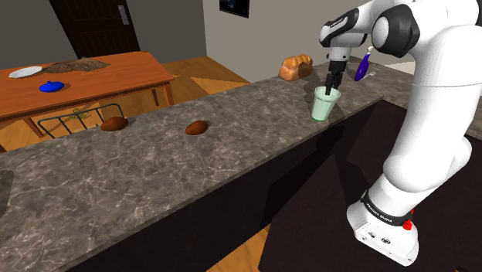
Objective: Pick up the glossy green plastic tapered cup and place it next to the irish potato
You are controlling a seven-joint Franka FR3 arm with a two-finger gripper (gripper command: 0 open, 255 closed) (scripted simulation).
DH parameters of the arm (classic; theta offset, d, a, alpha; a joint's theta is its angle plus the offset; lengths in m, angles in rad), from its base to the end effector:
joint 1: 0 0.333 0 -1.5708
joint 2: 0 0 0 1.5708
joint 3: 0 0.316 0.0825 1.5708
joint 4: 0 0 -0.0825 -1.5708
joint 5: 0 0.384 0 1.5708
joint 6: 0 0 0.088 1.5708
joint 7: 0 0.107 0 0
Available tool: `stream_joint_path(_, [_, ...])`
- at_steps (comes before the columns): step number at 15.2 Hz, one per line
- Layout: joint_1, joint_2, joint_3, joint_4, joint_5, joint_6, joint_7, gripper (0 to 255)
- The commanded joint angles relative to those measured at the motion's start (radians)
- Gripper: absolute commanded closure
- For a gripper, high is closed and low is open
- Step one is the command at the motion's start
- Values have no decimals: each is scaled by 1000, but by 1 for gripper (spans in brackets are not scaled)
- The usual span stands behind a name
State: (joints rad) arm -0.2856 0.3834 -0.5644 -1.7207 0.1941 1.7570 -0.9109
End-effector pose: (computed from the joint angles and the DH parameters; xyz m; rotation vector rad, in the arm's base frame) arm 0.4383 -0.4295 0.3713 -2.9230 -0.0020 0.2881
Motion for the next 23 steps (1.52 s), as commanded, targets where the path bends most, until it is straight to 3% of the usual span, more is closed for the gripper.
stream_joint_path(1, [-1,2,0,-4,1,6,-2,0])
stream_joint_path(6, [-1,2,0,-4,1,6,-2,0])
stream_joint_path(7, [-1,2,0,-4,1,6,-2,255])
stream_joint_path(16, [-1,2,0,-4,1,6,-2,255])
stream_joint_path(23, [2,-30,-8,51,-18,-75,10,255])
